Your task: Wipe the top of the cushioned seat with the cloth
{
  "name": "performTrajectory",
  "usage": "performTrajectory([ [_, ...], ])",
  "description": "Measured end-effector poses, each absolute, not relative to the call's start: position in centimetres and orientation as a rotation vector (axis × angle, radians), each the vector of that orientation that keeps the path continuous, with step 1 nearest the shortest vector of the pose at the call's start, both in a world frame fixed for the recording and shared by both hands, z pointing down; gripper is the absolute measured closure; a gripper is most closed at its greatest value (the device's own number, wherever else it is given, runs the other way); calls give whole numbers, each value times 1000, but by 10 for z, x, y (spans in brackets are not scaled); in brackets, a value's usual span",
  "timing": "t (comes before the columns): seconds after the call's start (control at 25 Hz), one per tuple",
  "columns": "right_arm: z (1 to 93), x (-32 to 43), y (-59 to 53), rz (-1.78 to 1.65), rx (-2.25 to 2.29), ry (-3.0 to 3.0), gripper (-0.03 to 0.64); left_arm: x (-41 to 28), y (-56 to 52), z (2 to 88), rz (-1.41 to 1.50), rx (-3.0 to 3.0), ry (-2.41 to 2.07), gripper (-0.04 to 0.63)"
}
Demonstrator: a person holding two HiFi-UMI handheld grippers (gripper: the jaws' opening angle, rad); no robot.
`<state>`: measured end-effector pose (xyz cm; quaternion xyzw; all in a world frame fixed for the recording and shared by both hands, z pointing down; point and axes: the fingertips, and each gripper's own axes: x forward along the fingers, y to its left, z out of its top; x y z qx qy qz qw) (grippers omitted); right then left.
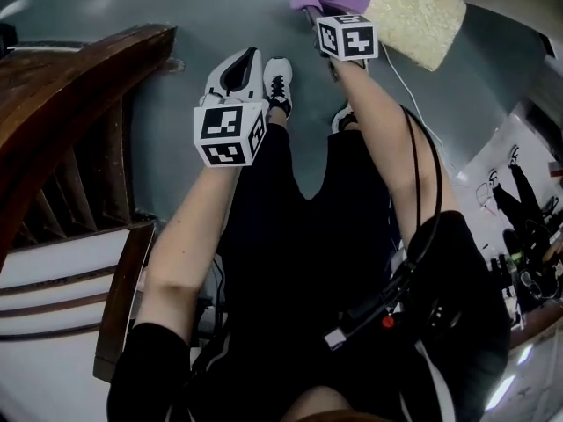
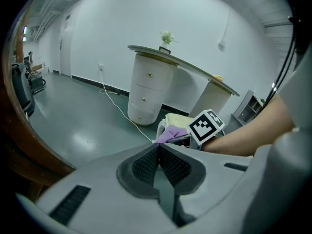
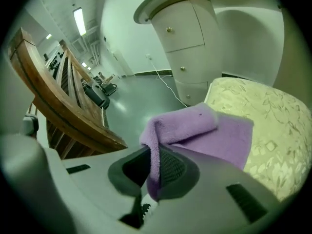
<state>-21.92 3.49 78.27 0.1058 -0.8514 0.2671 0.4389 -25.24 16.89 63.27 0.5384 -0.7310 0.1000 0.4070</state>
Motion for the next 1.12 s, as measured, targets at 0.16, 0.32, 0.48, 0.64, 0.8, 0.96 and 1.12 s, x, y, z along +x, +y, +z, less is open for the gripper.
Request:
performTrajectory([
  [0.16,788,-202,29,656,276,-2095,595,-247,177,639,251,1340,-1840,591],
  [0.32,785,-190,22,669,260,-2106,595,-232,157,632,240,1408,-1833,591],
  [0.48,783,-173,14,714,284,-2101,595,-223,140,624,251,1432,-1844,591],
  [0.64,780,-154,6,711,260,-2094,595,-204,127,619,270,1452,-1842,591],
  [0.8,780,-130,-4,728,252,-2093,595,-181,121,620,286,1450,-1828,591],
  [0.96,782,-103,-14,760,276,-2087,595,-156,114,622,310,1469,-1811,591],
  [1.12,783,-68,-29,784,308,-2076,595,-136,96,619,318,1493,-1795,591],
])
